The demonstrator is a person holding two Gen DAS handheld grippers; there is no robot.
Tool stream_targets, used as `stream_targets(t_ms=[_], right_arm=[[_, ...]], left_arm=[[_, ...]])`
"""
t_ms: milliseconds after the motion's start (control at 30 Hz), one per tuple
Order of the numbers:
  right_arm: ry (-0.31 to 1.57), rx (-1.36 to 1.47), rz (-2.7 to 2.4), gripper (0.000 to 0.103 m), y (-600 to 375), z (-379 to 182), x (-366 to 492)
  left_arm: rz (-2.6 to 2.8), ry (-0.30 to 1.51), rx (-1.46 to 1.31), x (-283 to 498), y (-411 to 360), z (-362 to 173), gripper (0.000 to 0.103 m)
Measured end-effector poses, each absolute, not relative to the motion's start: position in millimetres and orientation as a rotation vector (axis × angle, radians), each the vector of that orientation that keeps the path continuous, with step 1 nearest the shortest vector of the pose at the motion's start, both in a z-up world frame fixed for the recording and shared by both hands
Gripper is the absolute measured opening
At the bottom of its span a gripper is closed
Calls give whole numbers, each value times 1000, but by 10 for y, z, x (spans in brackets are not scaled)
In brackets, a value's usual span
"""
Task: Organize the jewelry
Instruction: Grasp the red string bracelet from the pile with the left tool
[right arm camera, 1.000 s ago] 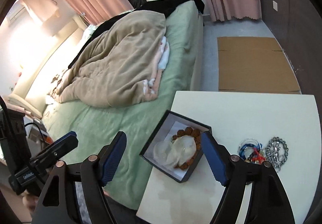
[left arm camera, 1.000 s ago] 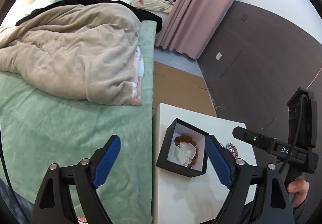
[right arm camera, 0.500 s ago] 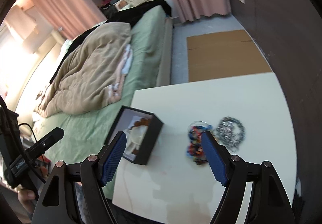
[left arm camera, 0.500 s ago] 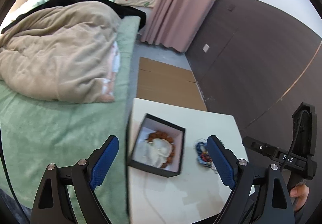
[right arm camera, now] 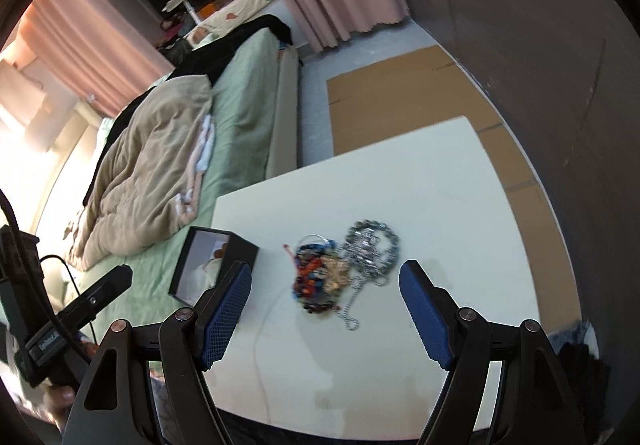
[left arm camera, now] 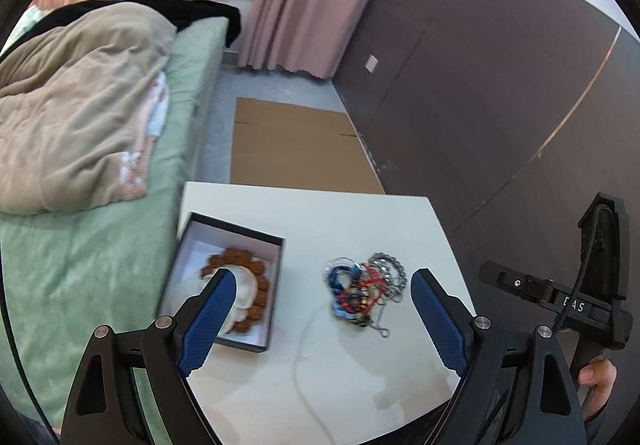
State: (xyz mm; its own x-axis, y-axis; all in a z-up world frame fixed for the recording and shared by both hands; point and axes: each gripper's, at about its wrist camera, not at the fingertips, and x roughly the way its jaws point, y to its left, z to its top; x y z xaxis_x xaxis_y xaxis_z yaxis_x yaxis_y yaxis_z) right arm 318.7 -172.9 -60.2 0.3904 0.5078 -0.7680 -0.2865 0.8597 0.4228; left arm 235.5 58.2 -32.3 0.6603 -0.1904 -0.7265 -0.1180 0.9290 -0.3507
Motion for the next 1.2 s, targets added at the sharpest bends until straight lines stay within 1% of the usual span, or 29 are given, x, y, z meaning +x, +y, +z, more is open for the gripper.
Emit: stream_targets(t_ms=[367,767,900,967,1000,1033,1067,1100,1133,1200], right_arm=[[1086,290,437,77,-2150,-838,3267],[1111,309,386,77,-2510,-975,3196],[1119,327,360,77,-2627,-1014,3187],[1122,329,352,77,-2658,-1032,3182],[1125,330,347,77,-2671,-1044,3176],[1128,332,343,77,-2675,-1055,3178],[1133,336,340,77,-2672,-1072,3181],[1137,336,340,77,-2661,-1086,3184],[1140,335,340,77,-2642,-1095,3186],[1148,329,344,77,-2596,-1118,3200]], left_arm=[[-68,953,-339,2731,65,-578,89],[-85,1093,-296,3079,-340,-1034,67],[-70,1127,-254,3184,-446,-1171,54],[-69,1139,-252,3200,-458,-1232,49],[-64,1146,-247,3213,-463,-1281,43],[-57,1152,-244,3219,-461,-1311,30],[-49,1161,-244,3224,-457,-1341,22],[-45,1170,-249,3226,-442,-1372,7],[-46,1175,-262,3215,-415,-1388,3],[-52,1162,-288,3183,-364,-1357,2]])
